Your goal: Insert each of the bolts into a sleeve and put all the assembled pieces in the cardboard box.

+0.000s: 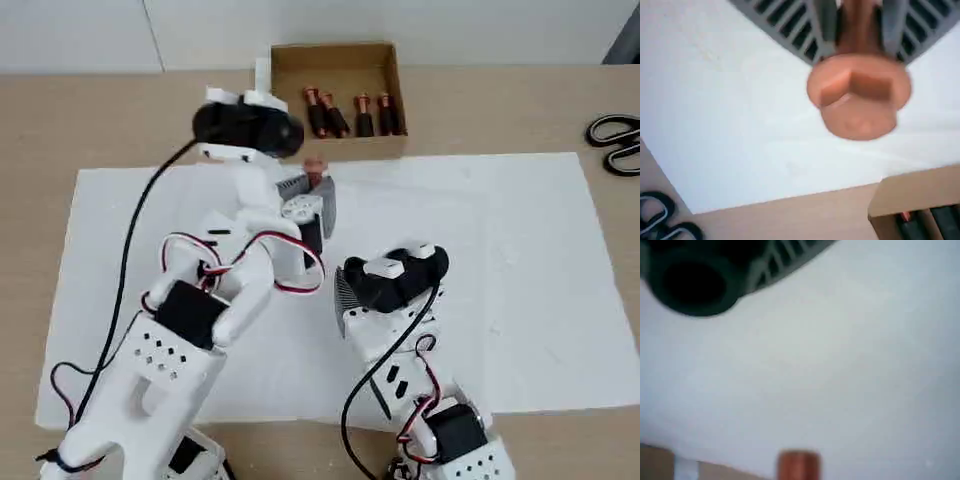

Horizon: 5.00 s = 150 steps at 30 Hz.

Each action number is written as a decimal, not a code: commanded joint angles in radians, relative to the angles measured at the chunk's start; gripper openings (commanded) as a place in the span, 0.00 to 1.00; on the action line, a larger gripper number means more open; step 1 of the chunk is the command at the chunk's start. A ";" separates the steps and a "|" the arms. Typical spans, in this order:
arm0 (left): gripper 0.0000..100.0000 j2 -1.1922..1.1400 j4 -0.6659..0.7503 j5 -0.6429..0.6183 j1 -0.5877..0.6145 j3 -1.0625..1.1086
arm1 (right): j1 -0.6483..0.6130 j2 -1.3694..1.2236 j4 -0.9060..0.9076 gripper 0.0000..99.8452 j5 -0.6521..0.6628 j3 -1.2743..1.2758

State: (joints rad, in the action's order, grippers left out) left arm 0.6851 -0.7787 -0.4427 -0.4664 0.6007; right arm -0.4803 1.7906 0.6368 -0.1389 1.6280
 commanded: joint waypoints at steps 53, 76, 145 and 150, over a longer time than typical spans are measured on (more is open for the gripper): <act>0.00 0.187 0.440 0.074 -0.115 0.423 | -0.035 0.005 -0.030 0.00 -0.012 0.025; 0.00 0.190 0.397 0.075 -0.164 0.443 | -0.033 0.005 -0.030 0.00 -0.012 0.025; 0.18 0.192 -0.135 0.008 0.002 0.203 | -0.031 0.005 -0.028 0.00 -0.011 0.032; 0.18 0.192 -0.287 0.008 0.180 0.068 | -0.031 0.005 -0.028 0.00 -0.011 0.032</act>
State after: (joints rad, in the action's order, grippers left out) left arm 0.8493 -0.9935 -0.4304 -0.3759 0.7710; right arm -0.5125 1.7891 0.6368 -0.1465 1.6678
